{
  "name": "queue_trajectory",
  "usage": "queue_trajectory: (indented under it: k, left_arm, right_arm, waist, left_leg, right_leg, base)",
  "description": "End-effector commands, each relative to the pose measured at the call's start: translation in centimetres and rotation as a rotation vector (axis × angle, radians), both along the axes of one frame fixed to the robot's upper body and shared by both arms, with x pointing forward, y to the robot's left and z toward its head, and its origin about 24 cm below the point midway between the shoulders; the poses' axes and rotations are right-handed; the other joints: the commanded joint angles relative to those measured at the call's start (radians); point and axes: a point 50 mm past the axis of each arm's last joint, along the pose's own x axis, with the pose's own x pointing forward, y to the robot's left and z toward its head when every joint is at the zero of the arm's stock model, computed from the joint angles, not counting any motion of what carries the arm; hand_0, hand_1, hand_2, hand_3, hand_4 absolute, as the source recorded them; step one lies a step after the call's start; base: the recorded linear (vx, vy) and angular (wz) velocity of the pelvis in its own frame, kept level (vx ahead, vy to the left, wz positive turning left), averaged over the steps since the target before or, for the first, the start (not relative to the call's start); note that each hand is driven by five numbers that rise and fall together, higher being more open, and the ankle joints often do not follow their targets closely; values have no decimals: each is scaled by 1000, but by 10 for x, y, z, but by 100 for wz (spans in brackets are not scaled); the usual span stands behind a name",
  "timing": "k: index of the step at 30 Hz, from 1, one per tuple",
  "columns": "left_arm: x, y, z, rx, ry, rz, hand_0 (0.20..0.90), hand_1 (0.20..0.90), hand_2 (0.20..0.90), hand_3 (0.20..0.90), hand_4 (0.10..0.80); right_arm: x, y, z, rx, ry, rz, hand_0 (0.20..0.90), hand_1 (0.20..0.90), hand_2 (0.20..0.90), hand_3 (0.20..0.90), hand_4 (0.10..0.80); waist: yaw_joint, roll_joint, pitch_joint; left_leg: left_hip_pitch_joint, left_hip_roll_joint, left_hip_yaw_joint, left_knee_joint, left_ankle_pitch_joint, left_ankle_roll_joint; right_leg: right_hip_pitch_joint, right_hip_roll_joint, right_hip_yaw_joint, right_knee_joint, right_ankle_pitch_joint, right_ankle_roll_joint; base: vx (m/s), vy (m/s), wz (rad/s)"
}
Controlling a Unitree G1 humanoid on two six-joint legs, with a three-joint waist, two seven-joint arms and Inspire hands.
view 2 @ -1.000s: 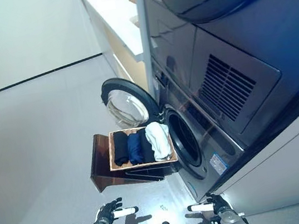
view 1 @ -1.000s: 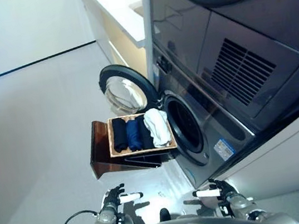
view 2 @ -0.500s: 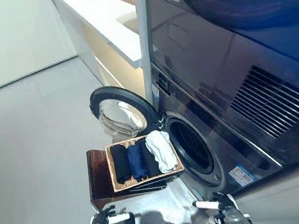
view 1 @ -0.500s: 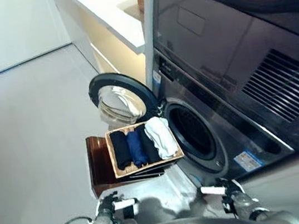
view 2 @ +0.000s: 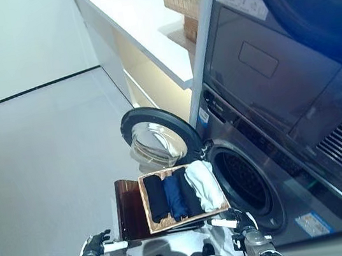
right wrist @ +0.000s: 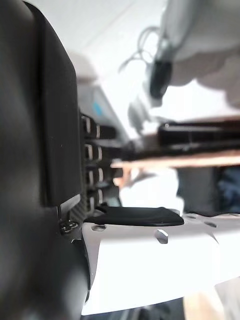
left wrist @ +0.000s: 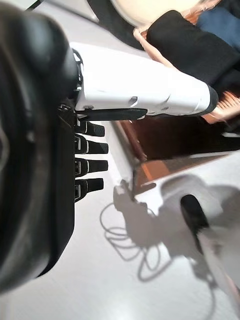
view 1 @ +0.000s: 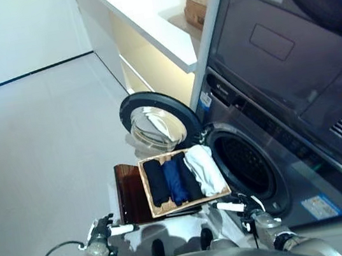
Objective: Pick up the clothes and place them into the washing machine
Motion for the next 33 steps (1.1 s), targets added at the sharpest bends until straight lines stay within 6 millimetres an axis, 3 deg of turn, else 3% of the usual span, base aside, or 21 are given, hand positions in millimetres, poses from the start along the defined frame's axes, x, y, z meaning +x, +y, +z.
queue_trajectory:
  k: [1,8,12,14,19,21,26,30,33]
  left_arm:
    - [22,-17,3,-45,-65,-42,900,900,900,900,800]
    - [21,-17,3,-42,-61,-55,900,900,900,900,800]
    - [38,-15,9,-41,-117,-38,900,900,900,900,800]
    - [57,-17,17,-42,-185,-42,900,900,900,900,800]
    - [128,-30,67,-77,-554,-27,900,900,900,900,800]
    - [146,-33,92,-112,-718,-5,900,900,900,900,800]
    - [169,-30,152,-177,-1073,92,900,900,900,900,800]
    - [173,-37,199,-225,-1311,53,900,900,900,900,800]
    - [172,-45,221,-271,-1413,22,900,900,900,900,800]
  right_arm:
    - [32,-30,22,-102,-125,-8,900,900,900,900,800]
    - [45,-36,30,-158,-133,38,900,900,900,900,800]
    - [68,-42,44,-187,-190,47,900,900,900,900,800]
    - [85,-46,57,-208,-242,42,900,900,900,900,800]
    - [131,-55,100,-273,-427,-12,900,900,900,900,800]
    - [140,-59,111,-289,-474,-38,900,900,900,900,800]
    - [160,-63,135,-338,-556,-81,900,900,900,900,800]
    - [173,-78,157,-417,-574,-99,900,900,900,900,800]
    - [178,-85,168,-465,-562,-102,900,900,900,900,800]
  waist:
    - [18,-9,-37]
    - [31,-13,-40]
    - [41,-10,2]
    - [43,-6,50]
    - [47,6,169]
    - [49,11,189]
    - [60,24,217]
    - [78,40,214]
    - [87,49,208]
  left_leg:
    - [-32,24,2,7,-48,-73]
    - [-39,22,-12,-4,-55,-77]
    - [-96,18,-20,7,-45,-79]
    - [-155,14,-26,34,-40,-80]
    - [-365,-3,-37,205,-54,-85]
    - [-418,-14,-36,240,-61,-87]
    - [-512,-18,-24,318,-95,-94]
    - [-553,-24,-15,334,-110,-85]
    - [-562,-25,-8,321,-107,-80]
  right_leg:
    - [74,-7,0,-64,11,16]
    - [88,-14,-17,-81,0,22]
    - [45,-20,-24,-71,1,22]
    - [-5,-23,-26,-53,3,18]
    - [-185,-37,-33,68,-2,-1]
    - [-232,-33,-37,103,-7,-3]
    - [-334,-41,-33,184,-37,-7]
    - [-380,-46,-19,203,-43,-6]
    - [-389,-49,-10,193,-42,-7]
  base:
    - [120,-10,10]
    - [72,-14,11]
    - [-79,-30,7]
    - [-230,-38,7]
    - [-231,-20,22]
    - [-86,11,6]
    - [-13,23,9]
    - [32,61,-3]
    - [49,74,-11]
